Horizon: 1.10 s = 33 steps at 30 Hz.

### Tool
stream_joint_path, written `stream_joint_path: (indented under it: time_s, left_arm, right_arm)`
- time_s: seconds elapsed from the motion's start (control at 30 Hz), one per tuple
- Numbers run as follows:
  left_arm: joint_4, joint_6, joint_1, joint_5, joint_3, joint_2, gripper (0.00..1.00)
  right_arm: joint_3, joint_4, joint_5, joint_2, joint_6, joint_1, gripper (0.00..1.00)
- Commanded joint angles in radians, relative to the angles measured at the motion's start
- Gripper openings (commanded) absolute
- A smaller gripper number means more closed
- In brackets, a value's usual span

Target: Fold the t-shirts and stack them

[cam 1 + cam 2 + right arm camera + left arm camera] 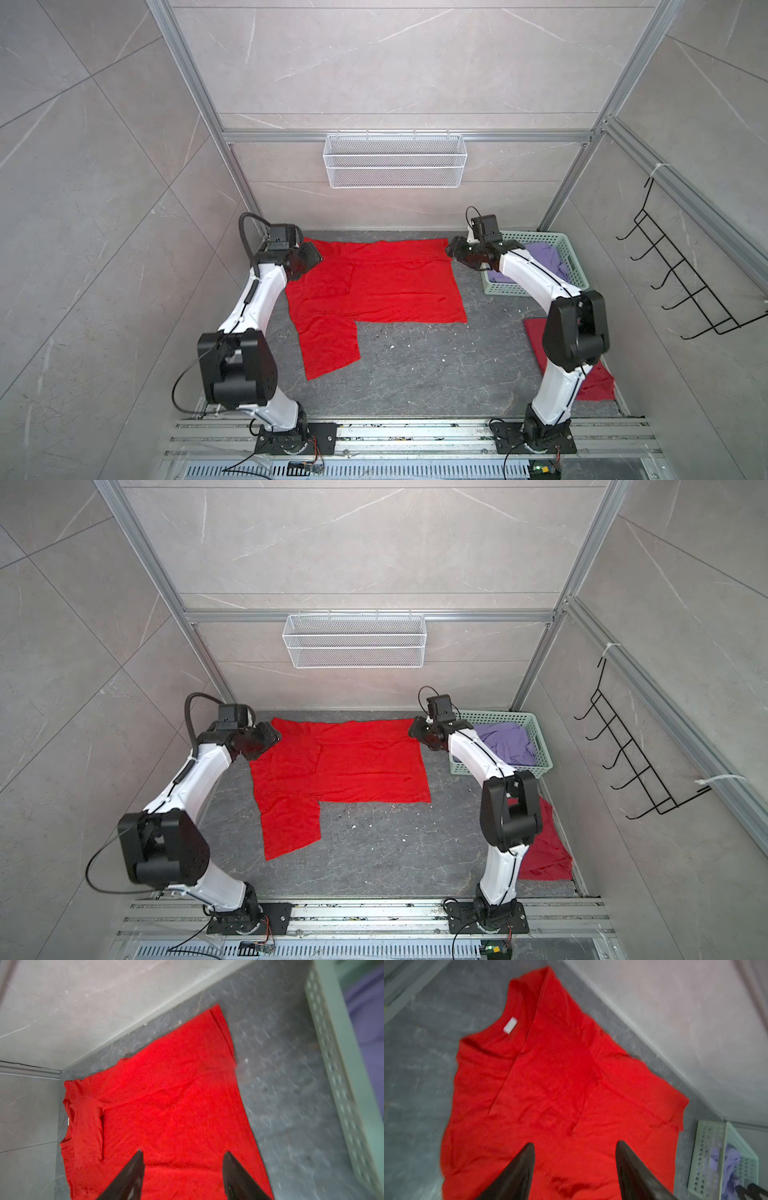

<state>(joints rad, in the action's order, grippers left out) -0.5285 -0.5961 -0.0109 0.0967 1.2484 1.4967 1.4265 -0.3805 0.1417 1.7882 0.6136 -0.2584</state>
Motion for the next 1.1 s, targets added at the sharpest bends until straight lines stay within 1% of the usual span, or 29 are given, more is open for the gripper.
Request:
stream_joint_path:
  time_s: [0.0,0.03,0.07,0.13,0.23,0.3,0.4,0.5,0.57,0.63,0.83,1.07]
  left_arm:
    - [-0.085,-0.022,-0.001,-0.048,-0.149,-0.126,0.71]
    - [-0.100,-0.028,-0.001,-0.055,-0.185,-0.164,0.74]
    - [-0.124,-0.039,0.000,-0.061,-0.224,-0.207,0.75]
    - [-0.173,-0.056,0.000,-0.061,-0.292,-0.282,0.76]
    - [-0.269,-0.105,0.000,-0.096,-0.390,-0.404,0.76]
    - [-0.291,-0.128,0.000,-0.086,-0.451,-0.470,0.75]
    - [-0.324,-0.176,0.000,-0.068,-0.544,-0.533,0.74]
    - [-0.304,-0.222,0.001,-0.042,-0.649,-0.567,0.71]
    - [-0.286,-0.252,0.000,-0.007,-0.699,-0.579,0.70]
    - [-0.283,-0.274,0.000,0.006,-0.735,-0.586,0.68]
    - [-0.282,-0.312,0.002,-0.027,-0.779,-0.601,0.65]
    - [-0.190,-0.322,0.002,-0.021,-0.807,-0.502,0.63]
  right_arm:
    - [-0.162,0.020,-0.016,-0.124,0.012,-0.013,0.64]
    - [-0.207,0.020,-0.009,-0.157,0.013,-0.014,0.64]
    - [-0.254,0.020,0.002,-0.193,0.017,-0.018,0.65]
    - [-0.334,0.017,0.022,-0.246,0.028,-0.027,0.65]
    - [-0.452,0.010,0.026,-0.316,0.046,-0.049,0.65]
    - [-0.534,0.021,0.025,-0.361,0.075,-0.058,0.65]
    - [-0.669,0.075,0.044,-0.427,0.149,-0.067,0.64]
    - [-0.753,0.107,0.040,-0.475,0.196,-0.070,0.64]
    - [-0.768,0.098,0.029,-0.490,0.199,-0.070,0.64]
    - [-0.764,0.075,0.017,-0.493,0.189,-0.070,0.64]
    - [-0.759,0.058,-0.023,-0.485,0.194,-0.070,0.64]
    - [-0.733,0.068,-0.029,-0.436,0.209,-0.071,0.63]
